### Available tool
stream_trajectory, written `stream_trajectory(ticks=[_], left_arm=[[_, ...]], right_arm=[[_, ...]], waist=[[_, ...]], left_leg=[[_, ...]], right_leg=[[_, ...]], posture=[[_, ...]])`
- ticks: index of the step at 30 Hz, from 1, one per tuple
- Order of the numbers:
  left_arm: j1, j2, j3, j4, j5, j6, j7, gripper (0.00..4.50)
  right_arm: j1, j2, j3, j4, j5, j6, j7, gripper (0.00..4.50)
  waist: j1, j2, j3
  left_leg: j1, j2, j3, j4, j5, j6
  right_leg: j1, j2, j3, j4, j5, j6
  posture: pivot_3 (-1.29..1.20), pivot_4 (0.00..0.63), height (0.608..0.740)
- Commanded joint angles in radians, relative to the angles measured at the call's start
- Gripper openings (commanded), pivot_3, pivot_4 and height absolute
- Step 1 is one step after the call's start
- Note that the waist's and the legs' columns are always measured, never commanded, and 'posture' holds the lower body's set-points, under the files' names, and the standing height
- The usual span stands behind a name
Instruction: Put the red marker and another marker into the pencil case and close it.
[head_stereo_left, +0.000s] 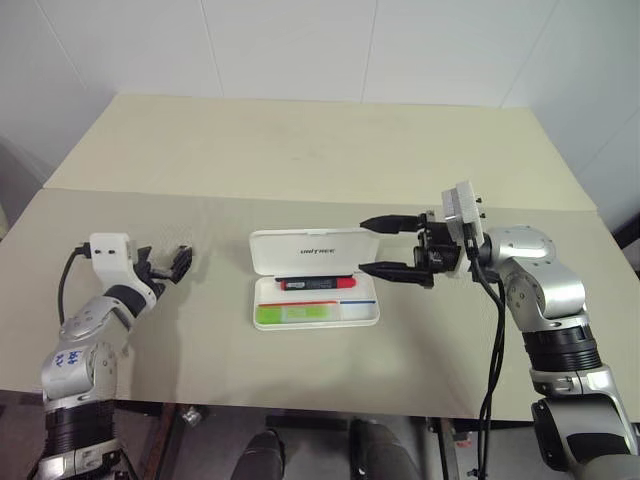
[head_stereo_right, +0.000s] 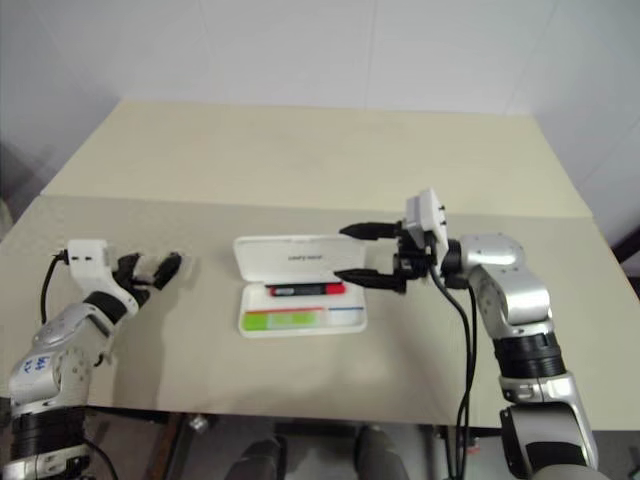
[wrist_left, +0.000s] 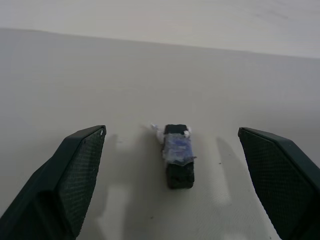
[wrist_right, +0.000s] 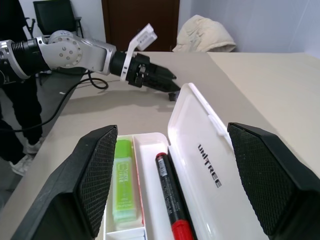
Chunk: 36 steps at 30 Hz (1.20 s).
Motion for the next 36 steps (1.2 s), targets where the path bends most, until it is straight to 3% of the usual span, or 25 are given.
stream_trajectory(ticks=[1,9,10,13,23,36], left_arm=[[-0.034,0.02,-0.004,0.052,0.012,-0.033,-0.04,4.5],[-0.091,0.059,-0.077,0.149,0.068,0.062,-0.052,4.5],[-0.099,0.057,-0.079,0.156,0.069,0.068,-0.048,4.32],[-0.123,0.054,-0.085,0.175,0.077,0.072,-0.058,3.61],[-0.158,0.077,-0.105,0.135,0.102,0.037,-0.107,0.38],[-0.272,0.204,-0.128,-0.119,0.027,-0.04,-0.361,0.37]], right_arm=[[-0.006,-0.003,-0.02,-0.016,0.002,-0.019,-0.016,4.49],[-0.002,-0.017,-0.032,-0.01,0.003,-0.012,-0.038,4.49],[-0.002,-0.016,-0.033,-0.009,0.003,-0.013,-0.042,4.5],[-0.006,-0.013,-0.032,-0.004,0.001,-0.018,-0.051,4.5],[-0.011,-0.025,-0.048,0.028,0.004,-0.036,-0.044,4.5],[-0.013,-0.052,-0.12,0.147,0.031,-0.098,0.019,4.5]], waist=[[0.001,0.0,0.0],[0.001,0.0,0.0],[0.001,0.0,0.0],[0.001,0.0,0.0],[0.002,0.0,0.0],[-0.001,0.0,0.0]], left_leg=[[0.0,0.0,0.0,0.0,0.0,0.0],[0.0,0.0,0.0,0.0,0.0,0.0],[0.0,0.0,0.0,0.0,0.0,0.0],[0.0,0.0,0.0,0.0,0.0,0.0],[0.0,-0.001,0.0,0.0,0.001,0.0],[-0.001,-0.001,0.0,0.0,0.001,0.0]], right_leg=[[0.0,0.0,0.0,0.0,0.0,0.0],[0.0,0.0,0.0,0.0,0.0,0.0],[0.0,0.0,0.0,0.001,0.0,0.0],[0.0,0.0,0.0,0.001,0.0,0.0],[0.0,-0.001,0.0,0.001,0.001,0.001],[0.0,-0.001,0.0,0.0,0.001,0.001]], posture=[[0.0,0.15,0.74],[0.0,0.15,0.74],[0.0,0.15,0.74],[0.0,0.15,0.74],[0.0,0.15,0.74],[0.0,0.15,0.74]])
